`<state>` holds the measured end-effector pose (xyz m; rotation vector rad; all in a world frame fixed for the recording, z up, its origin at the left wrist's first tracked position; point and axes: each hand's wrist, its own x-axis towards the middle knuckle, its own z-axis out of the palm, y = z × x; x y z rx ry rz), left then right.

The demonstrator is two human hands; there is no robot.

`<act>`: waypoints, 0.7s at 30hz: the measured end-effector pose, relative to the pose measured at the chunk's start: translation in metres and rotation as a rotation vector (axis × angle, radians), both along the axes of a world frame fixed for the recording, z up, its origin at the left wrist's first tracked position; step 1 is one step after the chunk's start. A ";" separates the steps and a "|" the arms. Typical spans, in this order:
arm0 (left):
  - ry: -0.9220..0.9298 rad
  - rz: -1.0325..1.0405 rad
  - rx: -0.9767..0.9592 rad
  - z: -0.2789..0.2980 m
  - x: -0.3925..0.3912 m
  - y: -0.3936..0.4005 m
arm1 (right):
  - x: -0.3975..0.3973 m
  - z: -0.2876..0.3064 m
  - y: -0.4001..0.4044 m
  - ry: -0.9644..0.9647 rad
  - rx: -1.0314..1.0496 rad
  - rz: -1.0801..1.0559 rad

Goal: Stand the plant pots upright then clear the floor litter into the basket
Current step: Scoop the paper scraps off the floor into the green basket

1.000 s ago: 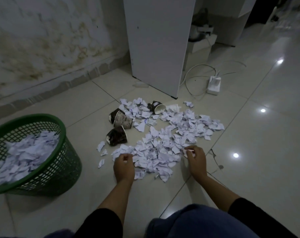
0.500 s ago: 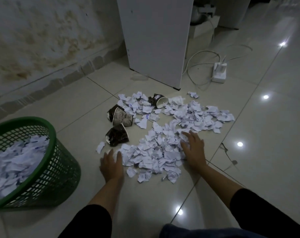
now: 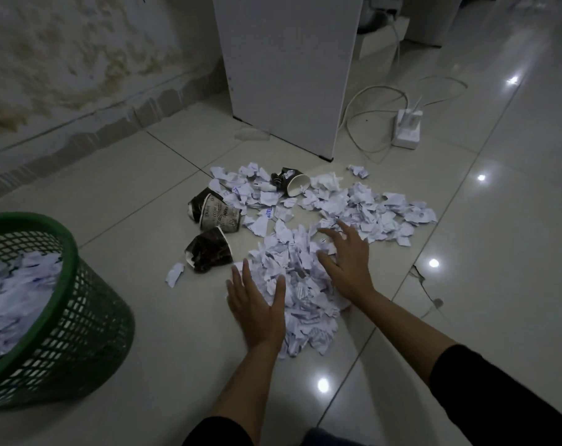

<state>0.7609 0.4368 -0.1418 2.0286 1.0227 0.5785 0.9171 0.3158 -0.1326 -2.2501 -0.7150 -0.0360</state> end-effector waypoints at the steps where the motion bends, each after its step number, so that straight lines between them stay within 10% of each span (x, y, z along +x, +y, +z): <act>1: -0.003 -0.001 -0.012 -0.001 0.003 -0.001 | 0.004 -0.002 0.004 0.040 -0.046 0.042; 8: -0.051 -0.005 -0.014 -0.013 0.016 -0.004 | -0.005 -0.009 0.033 0.121 -0.175 0.270; 21: -0.289 0.020 -0.120 -0.016 0.036 -0.011 | -0.064 -0.024 0.042 0.308 0.262 0.181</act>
